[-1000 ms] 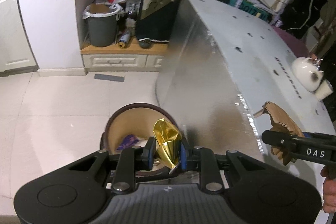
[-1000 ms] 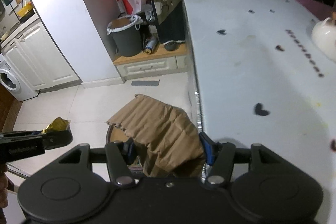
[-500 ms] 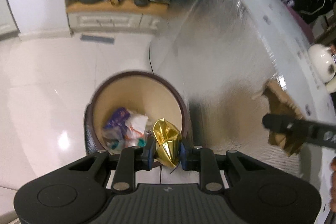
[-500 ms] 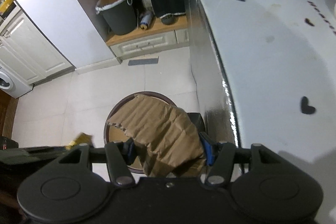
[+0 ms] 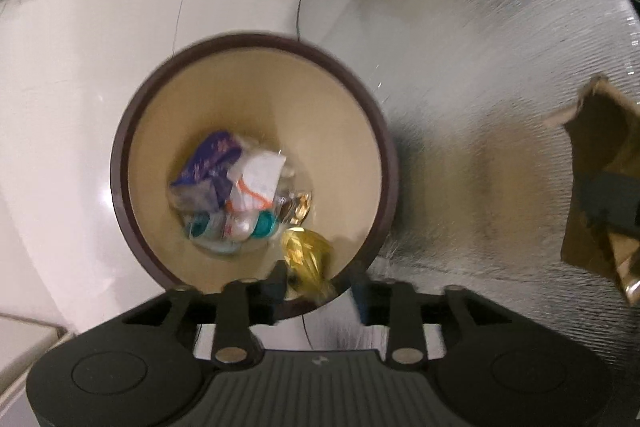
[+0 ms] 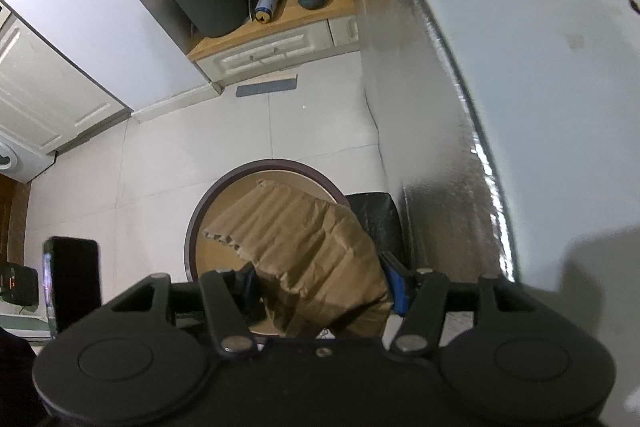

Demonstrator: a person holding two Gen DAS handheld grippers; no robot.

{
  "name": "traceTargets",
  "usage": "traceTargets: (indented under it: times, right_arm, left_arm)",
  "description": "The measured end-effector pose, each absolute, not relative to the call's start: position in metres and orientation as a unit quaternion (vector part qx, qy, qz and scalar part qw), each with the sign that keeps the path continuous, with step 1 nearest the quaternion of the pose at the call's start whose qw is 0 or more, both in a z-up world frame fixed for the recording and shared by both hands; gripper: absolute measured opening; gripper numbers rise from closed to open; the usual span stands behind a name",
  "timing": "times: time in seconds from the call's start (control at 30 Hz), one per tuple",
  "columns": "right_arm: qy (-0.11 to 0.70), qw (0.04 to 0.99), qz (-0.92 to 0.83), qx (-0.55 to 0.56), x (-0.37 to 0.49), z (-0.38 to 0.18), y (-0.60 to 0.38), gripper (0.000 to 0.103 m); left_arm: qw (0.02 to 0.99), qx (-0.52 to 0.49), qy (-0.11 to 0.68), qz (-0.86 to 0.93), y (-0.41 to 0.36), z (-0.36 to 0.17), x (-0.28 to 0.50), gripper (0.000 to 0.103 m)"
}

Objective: Collect trash
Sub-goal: 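Open the left tool to drop the wrapper while the right tool releases the paper bag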

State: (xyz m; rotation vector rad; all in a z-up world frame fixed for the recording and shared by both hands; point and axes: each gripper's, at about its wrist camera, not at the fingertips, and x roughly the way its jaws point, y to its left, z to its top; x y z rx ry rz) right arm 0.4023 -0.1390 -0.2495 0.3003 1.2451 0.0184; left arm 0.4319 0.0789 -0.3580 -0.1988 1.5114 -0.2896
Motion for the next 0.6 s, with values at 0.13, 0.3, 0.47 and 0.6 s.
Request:
traceTargets:
  times: [0.13,0.3,0.47,0.6]
  right_arm:
    - [0.594,0.793,0.015,0.139,0.415,-0.264,-0.134,0.06]
    - [0.612,0.778,0.02,0.141,0.426,-0.287,-0.127,0.06]
    - [0.619,0.767,0.027,0.163,0.435,-0.304,-0.117,0.063]
    - [0.615,0.768,0.042,0.172,0.445,-0.313,-0.105,0.064]
  left_arm:
    - [0.709,-0.089,0.689,-0.119,0.087,-0.367,0.429,0.046]
    - [0.718,-0.072,0.684,-0.101,0.102,-0.365,0.426,0.048]
    - [0.732,-0.041,0.675,-0.086,0.113,-0.355,0.424,0.057]
    - [0.741,-0.034,0.666,-0.077,0.122,-0.345,0.424,0.072]
